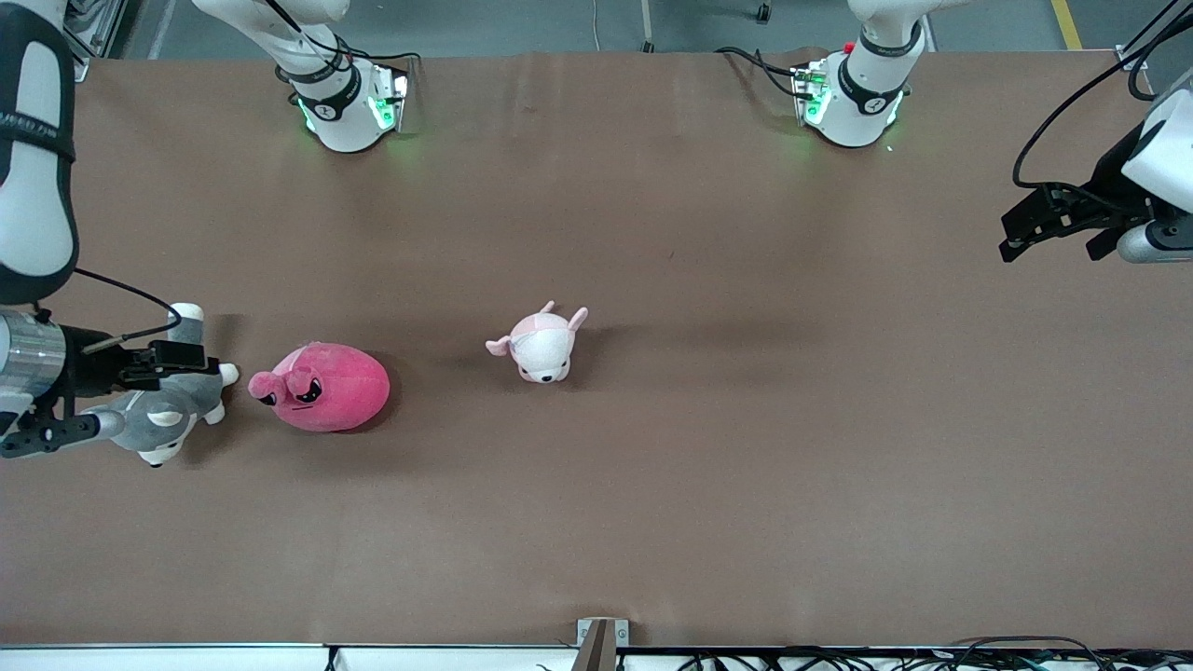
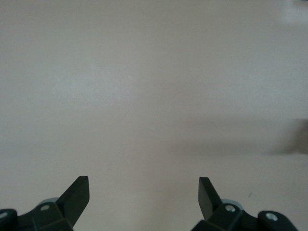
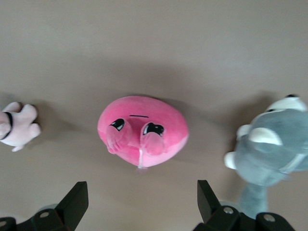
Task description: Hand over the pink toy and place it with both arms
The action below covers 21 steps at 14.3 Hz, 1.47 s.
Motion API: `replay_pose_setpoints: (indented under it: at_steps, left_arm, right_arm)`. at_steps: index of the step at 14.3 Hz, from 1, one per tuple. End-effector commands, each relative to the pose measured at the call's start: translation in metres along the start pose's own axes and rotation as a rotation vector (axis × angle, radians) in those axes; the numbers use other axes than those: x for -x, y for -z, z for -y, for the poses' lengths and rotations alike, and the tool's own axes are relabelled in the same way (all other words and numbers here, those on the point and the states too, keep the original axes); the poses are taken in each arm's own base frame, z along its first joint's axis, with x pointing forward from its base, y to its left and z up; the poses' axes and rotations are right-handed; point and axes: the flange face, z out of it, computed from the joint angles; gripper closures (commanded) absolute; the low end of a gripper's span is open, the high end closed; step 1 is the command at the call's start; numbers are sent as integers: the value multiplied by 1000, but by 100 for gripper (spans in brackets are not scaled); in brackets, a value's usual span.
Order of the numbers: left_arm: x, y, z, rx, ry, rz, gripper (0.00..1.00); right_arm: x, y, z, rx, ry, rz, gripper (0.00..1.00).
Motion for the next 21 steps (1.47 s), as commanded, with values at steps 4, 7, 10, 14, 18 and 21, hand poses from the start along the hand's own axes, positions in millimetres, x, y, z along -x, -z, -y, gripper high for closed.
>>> replay_pose_setpoints:
  at_steps: [4,7,10,14,18,21]
  left_arm:
    - [-3,-2,-2,13,-3,0,0]
    - [-3,-1,2,15,1,0,0]
    - [-3,-2,1,15,0,3,0]
    - [-2,-2,-8,15,-15,3,0]
    - [-3,-2,2,16,0,3,0]
    - [-5,-2,16,19,16,3,0]
  right_arm:
    - [42,96,23,180,7,-108,0]
    - [64,121,16,165,-145,-143,0]
    - [69,119,16,153,-167,-103,0]
    - [67,121,23,180,-171,-112,0]
    - [80,141,42,175,-284,-162,0]
    - [95,153,44,171,-278,-191,0]
